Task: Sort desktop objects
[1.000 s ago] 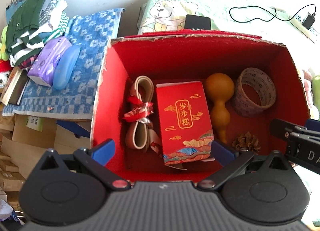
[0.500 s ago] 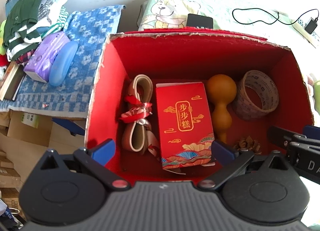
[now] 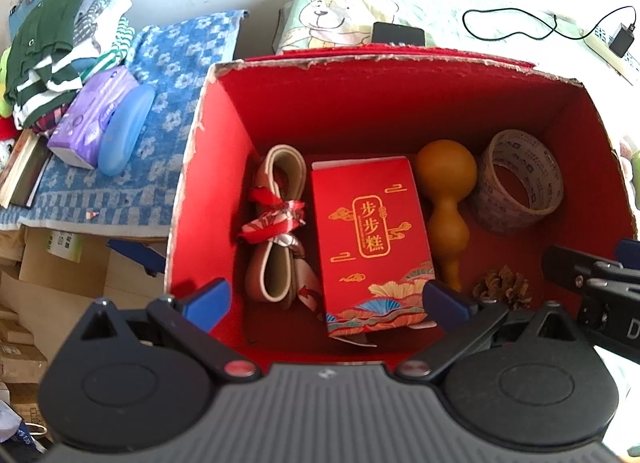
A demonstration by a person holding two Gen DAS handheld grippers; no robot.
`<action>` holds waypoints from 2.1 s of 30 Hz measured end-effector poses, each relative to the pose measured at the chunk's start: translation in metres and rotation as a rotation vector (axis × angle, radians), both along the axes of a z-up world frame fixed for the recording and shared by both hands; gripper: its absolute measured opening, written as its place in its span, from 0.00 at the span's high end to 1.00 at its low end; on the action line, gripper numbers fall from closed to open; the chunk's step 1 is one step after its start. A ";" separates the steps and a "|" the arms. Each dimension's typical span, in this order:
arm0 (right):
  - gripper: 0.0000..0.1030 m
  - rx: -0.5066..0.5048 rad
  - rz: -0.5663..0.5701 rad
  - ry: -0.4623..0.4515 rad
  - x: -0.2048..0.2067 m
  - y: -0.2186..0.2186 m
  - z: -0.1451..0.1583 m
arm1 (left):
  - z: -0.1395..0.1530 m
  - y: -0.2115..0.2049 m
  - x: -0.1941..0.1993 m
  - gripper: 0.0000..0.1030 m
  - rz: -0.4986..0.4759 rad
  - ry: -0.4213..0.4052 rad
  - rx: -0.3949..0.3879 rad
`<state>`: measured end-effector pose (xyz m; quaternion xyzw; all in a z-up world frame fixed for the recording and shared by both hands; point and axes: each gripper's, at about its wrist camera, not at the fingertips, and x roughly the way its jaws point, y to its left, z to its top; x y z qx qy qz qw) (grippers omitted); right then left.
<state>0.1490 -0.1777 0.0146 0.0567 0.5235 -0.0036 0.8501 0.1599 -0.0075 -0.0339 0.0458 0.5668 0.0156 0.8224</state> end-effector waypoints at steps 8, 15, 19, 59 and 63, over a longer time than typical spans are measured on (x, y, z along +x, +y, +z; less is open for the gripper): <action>0.28 0.015 -0.012 0.005 0.000 -0.001 -0.002 | 0.000 0.003 -0.001 0.01 0.014 -0.008 -0.003; 0.28 0.025 -0.021 0.011 0.003 -0.002 -0.003 | 0.001 0.000 0.000 0.02 0.020 -0.015 0.020; 0.28 0.018 -0.002 0.020 0.011 0.000 -0.001 | 0.003 0.001 0.006 0.02 0.028 0.000 0.024; 0.28 0.055 0.033 0.142 0.011 -0.010 -0.006 | -0.009 -0.005 0.012 0.03 0.042 0.153 -0.035; 0.28 0.051 0.034 0.138 0.011 -0.008 -0.006 | -0.008 -0.005 0.011 0.03 0.044 0.139 -0.031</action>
